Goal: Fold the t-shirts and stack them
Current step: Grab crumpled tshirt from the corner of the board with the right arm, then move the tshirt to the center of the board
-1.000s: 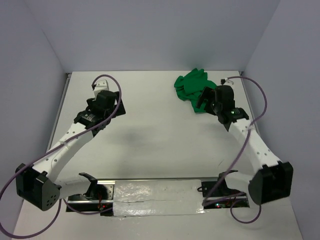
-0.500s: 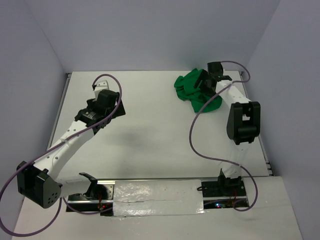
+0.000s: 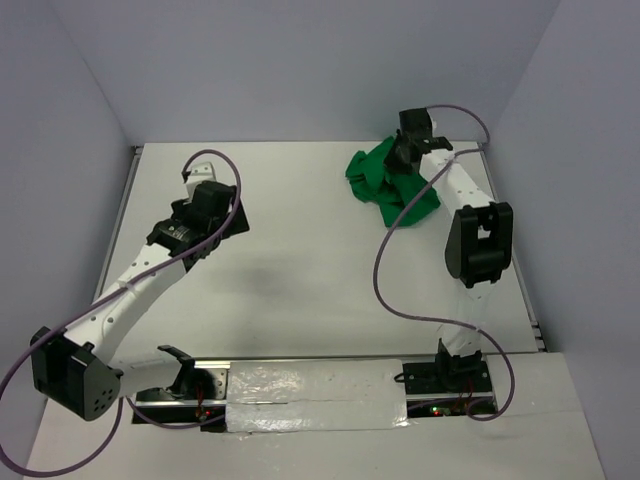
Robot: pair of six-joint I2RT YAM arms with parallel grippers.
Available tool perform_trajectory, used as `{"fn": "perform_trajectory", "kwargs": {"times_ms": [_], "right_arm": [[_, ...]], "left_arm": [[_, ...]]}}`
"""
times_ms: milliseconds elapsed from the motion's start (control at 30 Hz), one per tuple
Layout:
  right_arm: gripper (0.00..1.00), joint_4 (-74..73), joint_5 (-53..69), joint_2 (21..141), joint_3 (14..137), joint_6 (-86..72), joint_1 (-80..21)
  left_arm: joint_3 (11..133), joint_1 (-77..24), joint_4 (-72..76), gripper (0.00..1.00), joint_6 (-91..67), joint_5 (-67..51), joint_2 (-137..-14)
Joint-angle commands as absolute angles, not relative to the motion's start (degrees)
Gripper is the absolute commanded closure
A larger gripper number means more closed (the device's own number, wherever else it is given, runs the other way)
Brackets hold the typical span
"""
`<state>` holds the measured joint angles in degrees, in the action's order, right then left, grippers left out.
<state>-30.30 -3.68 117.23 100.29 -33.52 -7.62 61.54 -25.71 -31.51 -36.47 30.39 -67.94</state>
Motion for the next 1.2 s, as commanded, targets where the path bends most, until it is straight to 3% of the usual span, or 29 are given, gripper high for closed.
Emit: {"fn": "perform_trajectory", "kwargs": {"times_ms": [0, 133, 300, 500, 633, 733, 800, 833, 867, 900, 967, 1067, 1167], "right_arm": [[1.0, -29.7, -1.1, 106.1, 107.7, -30.9, -15.4], [1.0, -32.3, 2.2, 104.2, 123.3, -28.2, -25.0], [1.0, -27.9, 6.5, 98.6, 129.7, -29.5, -32.7], [1.0, -20.7, 4.0, 86.7, 118.1, -29.8, -32.4], [1.0, -18.7, 4.0, 80.6, 102.4, -32.8, -25.3], [1.0, -13.9, 9.5, 82.9, 91.1, -36.8, -18.6], [0.86, -15.3, 10.2, 87.8, 89.6, -36.6, -16.7], [0.34, -19.2, 10.8, 96.1, 91.1, -35.5, -15.0], [0.14, -24.4, 11.1, 101.7, 100.0, -34.4, -14.2], [0.05, -30.8, 11.0, 107.3, 105.8, -32.0, -13.5], [0.0, -41.7, 9.2, 114.7, 111.3, -30.6, -12.8], [0.0, -31.0, 7.6, 103.2, 94.9, -31.5, -12.6], [0.0, -27.3, 2.3, 95.9, 86.3, -31.8, -12.6]], "left_arm": [[61.5, -24.4, -31.4, 0.01, -38.2, 32.8, -67.9], [64.7, -17.2, -35.7, 0.01, -41.4, 31.6, -69.7], [66.9, -5.8, -38.6, 0.01, -41.8, 26.5, -67.9], [69.0, 3.8, -38.1, 0.01, -41.2, 22.6, -63.3], [69.7, 6.7, -36.7, 0.01, -41.4, 19.2, -61.8], [69.6, 6.8, -34.9, 0.01, -41.5, 13.2, -63.5], [68.7, 6.8, -33.6, 0.01, -41.7, 9.5, -66.0], [68.2, 6.7, -31.6, 0.01, -41.6, 6.7, -67.1], [67.5, 6.7, -30.4, 0.01, -41.5, 5.3, -69.8], [67.7, 6.5, -30.6, 0.01, -41.5, 4.6, -71.3], [68.3, 5.5, -31.9, 0.01, -40.4, 4.4, -73.9], [64.9, -0.8, -31.7, 0.02, -39.3, 5.2, -75.0], [58.9, -6.8, -29.0, 0.03, -40.3, 3.7, -74.7]]}}
